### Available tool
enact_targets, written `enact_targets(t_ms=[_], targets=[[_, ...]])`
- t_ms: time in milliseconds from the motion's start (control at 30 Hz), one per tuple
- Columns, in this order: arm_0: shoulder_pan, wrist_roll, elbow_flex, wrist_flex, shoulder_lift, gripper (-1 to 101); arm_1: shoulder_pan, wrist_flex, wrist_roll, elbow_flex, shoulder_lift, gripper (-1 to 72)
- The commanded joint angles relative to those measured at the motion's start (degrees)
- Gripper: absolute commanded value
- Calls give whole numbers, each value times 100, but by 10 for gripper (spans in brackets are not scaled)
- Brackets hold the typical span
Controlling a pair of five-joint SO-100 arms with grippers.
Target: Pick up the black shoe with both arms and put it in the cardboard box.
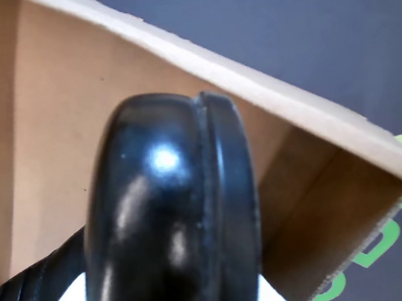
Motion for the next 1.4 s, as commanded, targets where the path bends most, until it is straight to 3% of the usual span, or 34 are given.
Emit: enact_targets(t_ms=[0, 167, 267, 567, 800, 900, 967, 1000, 1167, 1267, 1300, 1367], targets=[[-158, -185, -563, 193, 316, 539, -53, 114, -44, -79, 114, 313], [-114, -202, -563, 413, 387, 635, -70, 132, -44, -44, 158, 404], [-53, -202, -563, 598, 360, 685, -79, 141, -35, -9, 167, 505], [-18, -237, -870, 967, 422, 774, -97, 149, -18, 149, 510, 548], [79, -281, -1011, 1292, 826, 780, -132, 158, 26, 457, 1011, 553], [114, -272, -1011, 1512, 1090, 779, -141, 158, 44, 738, 1371, 536], [149, -281, -1011, 1688, 1257, 776, -141, 158, 70, 949, 1635, 482], [158, -246, -1011, 1784, 1354, 751, -141, 158, 97, 1072, 1784, 446], [158, -44, -1011, 2013, 2092, 141, -79, 158, 237, 1626, 2619, 172], [141, 70, -1011, 2276, 2593, -1, -53, 158, 290, 2013, 3164, 39], [132, 88, -1011, 2408, 2751, -1, -26, 158, 316, 2127, 3340, 3], [105, 141, -1011, 2689, 3085, -1, 26, 158, 334, 2391, 3727, -1]])
